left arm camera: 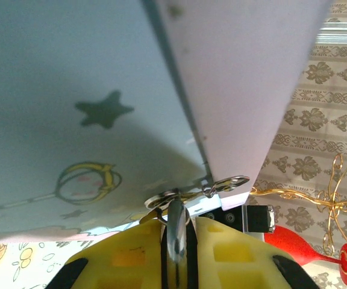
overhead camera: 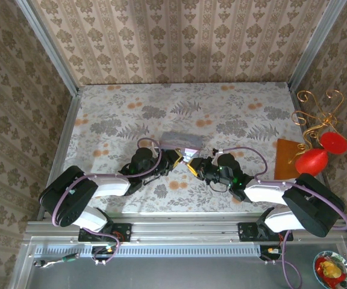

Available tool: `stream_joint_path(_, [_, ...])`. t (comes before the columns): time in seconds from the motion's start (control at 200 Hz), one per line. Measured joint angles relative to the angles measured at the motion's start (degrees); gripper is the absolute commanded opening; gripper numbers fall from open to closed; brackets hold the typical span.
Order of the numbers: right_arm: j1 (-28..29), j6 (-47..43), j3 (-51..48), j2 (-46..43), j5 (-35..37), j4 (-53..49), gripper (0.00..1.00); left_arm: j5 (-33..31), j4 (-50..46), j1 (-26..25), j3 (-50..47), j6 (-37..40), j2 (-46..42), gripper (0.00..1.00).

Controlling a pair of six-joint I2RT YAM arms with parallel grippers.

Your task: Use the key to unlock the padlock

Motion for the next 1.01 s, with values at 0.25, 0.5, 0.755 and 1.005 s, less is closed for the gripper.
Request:
stream_joint_path(0.25, [0.20, 0.76, 0.42, 0.57, 0.00, 0.68, 0.12, -0.09, 1.05, 0.00, 0.00, 0.02, 0.59, 0.00])
stream_joint_path(0.5, [0.13, 1.22, 0.42, 0.57, 0.13, 1.01, 0.09, -0.61, 1.79, -0.04, -0.02, 0.02, 0.87, 0.00])
stream_joint_path(0.755, [-1.38, 1.53, 0.46, 2.51, -1.16, 2.84, 0.07, -1.62, 1.40, -0.85, -0.07, 0.07, 0.87, 0.00])
stream_joint_path(1.005, [-1.99, 2.43, 1.01, 4.72, -2.54, 4.09, 0.07, -4.00, 0.24, -1.64, -0.09, 0.28, 0.87, 0.00])
